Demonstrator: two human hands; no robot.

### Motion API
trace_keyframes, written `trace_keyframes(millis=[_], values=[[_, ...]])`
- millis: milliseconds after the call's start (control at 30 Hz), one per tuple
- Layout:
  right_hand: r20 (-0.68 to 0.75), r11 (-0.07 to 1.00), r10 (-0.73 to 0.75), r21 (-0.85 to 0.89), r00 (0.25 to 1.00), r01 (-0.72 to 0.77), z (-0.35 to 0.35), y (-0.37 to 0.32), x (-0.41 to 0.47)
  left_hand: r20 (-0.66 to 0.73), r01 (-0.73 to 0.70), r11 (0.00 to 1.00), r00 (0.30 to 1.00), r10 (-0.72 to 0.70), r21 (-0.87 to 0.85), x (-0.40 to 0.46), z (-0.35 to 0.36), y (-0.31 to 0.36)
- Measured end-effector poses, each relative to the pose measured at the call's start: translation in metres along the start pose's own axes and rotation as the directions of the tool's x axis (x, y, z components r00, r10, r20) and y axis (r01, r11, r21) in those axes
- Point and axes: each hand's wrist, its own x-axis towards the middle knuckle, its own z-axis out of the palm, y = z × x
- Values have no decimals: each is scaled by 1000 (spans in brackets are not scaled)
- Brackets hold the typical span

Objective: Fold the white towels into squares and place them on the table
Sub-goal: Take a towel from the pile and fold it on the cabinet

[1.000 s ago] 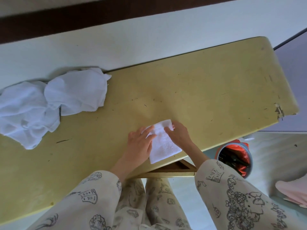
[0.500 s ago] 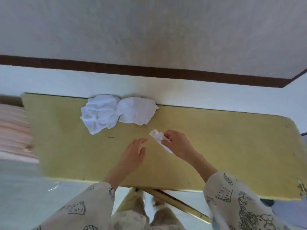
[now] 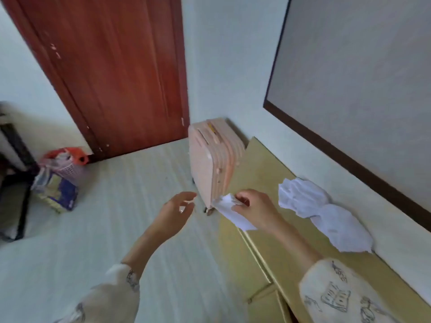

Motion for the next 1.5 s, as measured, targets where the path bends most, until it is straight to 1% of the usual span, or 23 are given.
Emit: trace_keyframes(millis=[100,200,267,400,467,567,667,767,1033,1133,1233,1300,1400,1500], values=[[96,986,-166,-9,981,168,51,-83,19,-139,79,997,987,-77,6,-37,-81,-48],[198,955,-292,10,936,296,114,-167,32,-251,173,984,955,-159,33,-82,-159,-106],[257,935,-349,29,901,354,161,-222,38,-304,227,971,932,-196,70,-113,-210,-146],[354,891,-444,84,823,445,258,-324,42,-347,353,925,893,-287,144,-178,-316,-225],[397,874,-470,85,788,478,302,-369,43,-401,411,904,853,-334,121,-206,-364,-259],[450,857,-492,98,745,506,359,-427,48,-456,461,885,804,-381,73,-239,-417,-302],[499,843,-507,117,703,526,406,-477,60,-479,478,878,769,-422,-5,-252,-459,-342],[550,814,-533,127,643,567,449,-521,81,-473,480,874,755,-454,-72,-249,-493,-379],[582,705,-650,221,489,674,565,-658,164,-350,486,865,795,-496,-123,-192,-612,-479],[603,681,-661,232,446,695,598,-708,193,-355,494,865,795,-492,-93,-171,-663,-509],[603,665,-676,251,424,703,626,-755,224,-401,471,880,795,-456,-68,-149,-713,-537],[596,664,-681,258,425,702,645,-783,244,-422,463,884,789,-447,-72,-132,-742,-557],[581,691,-666,245,467,681,676,-821,275,-471,479,877,764,-441,-44,-108,-783,-590],[575,743,-626,234,527,627,714,-854,306,-464,426,905,802,-375,5,-87,-826,-628]])
